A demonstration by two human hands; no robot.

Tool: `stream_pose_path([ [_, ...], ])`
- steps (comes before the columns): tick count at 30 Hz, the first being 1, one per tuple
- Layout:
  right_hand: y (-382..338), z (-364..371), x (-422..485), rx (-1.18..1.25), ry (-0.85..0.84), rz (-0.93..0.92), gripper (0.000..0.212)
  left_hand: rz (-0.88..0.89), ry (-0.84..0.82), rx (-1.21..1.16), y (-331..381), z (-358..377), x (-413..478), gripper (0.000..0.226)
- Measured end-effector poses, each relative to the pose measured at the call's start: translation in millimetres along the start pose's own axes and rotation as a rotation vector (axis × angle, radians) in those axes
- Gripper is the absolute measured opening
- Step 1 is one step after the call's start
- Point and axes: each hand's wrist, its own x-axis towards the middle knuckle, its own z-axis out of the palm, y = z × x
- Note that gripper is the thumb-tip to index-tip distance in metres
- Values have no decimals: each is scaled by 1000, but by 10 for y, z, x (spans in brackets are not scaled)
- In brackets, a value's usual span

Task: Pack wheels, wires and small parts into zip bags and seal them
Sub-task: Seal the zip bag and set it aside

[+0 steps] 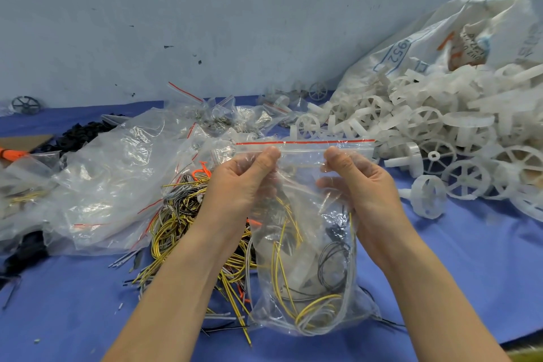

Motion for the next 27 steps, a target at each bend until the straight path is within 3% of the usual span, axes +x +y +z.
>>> stream_pose_path([
  [7, -9, 13, -9, -2, 6, 0, 15, -1, 15, -16, -23, -9, 5, 22],
  [20, 3, 42, -29, -6, -25, -23, 16, -48, -134, -122, -20, 52, -41, 25],
  [27, 8, 43, -36, 5, -37, -16, 14, -11, -82, -87, -58, 71, -45, 27],
])
